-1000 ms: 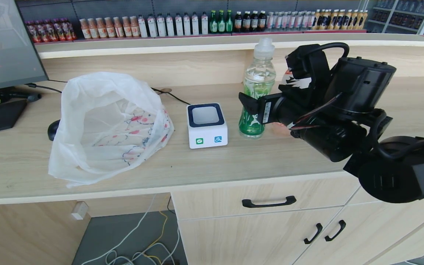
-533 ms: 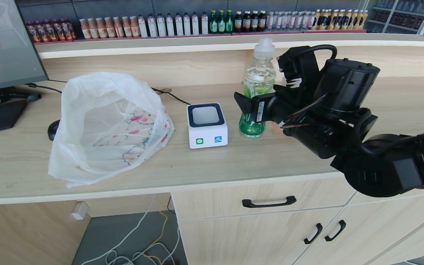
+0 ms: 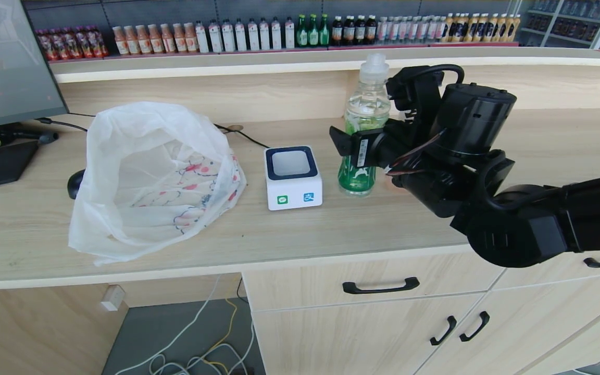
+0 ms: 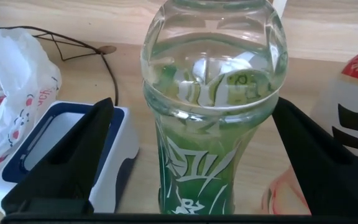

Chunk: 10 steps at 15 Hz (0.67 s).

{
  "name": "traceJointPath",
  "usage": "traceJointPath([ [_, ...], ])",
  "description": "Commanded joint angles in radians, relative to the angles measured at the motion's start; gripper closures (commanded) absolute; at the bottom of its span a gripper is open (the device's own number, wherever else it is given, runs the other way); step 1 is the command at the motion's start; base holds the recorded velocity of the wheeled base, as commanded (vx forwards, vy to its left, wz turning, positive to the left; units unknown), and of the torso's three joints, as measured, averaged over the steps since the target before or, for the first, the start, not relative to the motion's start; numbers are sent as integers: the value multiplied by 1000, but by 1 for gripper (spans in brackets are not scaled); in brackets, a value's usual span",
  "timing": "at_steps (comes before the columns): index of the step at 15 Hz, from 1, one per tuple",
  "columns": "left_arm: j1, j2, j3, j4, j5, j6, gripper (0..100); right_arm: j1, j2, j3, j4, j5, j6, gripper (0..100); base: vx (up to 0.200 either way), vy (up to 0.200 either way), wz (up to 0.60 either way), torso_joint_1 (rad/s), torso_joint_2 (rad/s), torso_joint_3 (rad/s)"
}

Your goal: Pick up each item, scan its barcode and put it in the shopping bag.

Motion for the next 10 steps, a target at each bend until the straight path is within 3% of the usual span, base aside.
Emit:
traceJointPath([
  [1,0,0,0,0,0,0,0,0,18,-15,0,-6,0,0,0,0,0,0,0,0],
  [10,0,0,0,0,0,0,0,-31,35,-47,0,-28,0,0,0,0,0,0,0,0],
])
